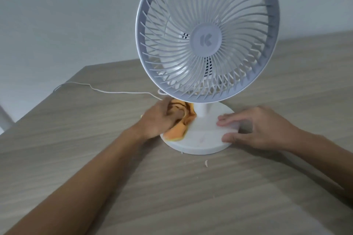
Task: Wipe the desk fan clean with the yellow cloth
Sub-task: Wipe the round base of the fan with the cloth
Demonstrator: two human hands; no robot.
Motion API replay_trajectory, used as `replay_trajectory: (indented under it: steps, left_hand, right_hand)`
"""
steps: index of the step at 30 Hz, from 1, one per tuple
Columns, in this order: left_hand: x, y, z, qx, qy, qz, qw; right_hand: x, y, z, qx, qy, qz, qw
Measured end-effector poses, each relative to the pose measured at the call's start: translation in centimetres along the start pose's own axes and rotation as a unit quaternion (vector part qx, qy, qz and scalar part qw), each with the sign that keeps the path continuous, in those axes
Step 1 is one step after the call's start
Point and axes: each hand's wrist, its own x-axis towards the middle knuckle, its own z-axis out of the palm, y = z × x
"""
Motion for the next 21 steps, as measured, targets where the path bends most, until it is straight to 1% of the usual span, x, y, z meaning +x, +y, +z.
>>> replay_trajectory:
  steps: [2, 5, 7, 12, 15, 17, 21]
  left_hand:
    - [-0.1, 0.3, 0.6, 0.054, -0.031, -0.001, 0.998]
    - [-0.7, -0.1, -0.1, 0.069, -0.055, -0.014, 0.996]
    - [-2.0, -0.3, -0.5, 0.075, -0.051, -0.013, 0.996]
    - [-6.1, -0.2, -1.1, 0.073, -0.028, 0.013, 0.997]
    - [-8.4, 0.1, -0.8, 0.122, -0.030, 0.044, 0.991]
    - [-9.7, 0.5, -0.3, 0.132, -0.023, 0.058, 0.989]
    - [-9.6, 1.5, 0.6, 0.161, -0.017, 0.095, 0.982]
  right_hand:
    - [0.1, 0.0, -0.2, 0.018, -0.003, -0.007, 1.000]
    - [-0.1, -0.1, -0.1, 0.017, 0.007, -0.029, 0.999]
    - [-0.6, -0.1, 0.0, 0.000, 0.010, -0.047, 0.999]
    - [-1.2, -0.5, 0.0, -0.024, 0.015, -0.059, 0.998]
    - [-1.4, -0.8, 0.1, -0.033, 0.015, -0.056, 0.998]
    - [-1.5, -0.9, 0.1, -0.030, 0.013, -0.048, 0.998]
    - [-1.3, -0.7, 0.3, -0.032, 0.008, -0.049, 0.998]
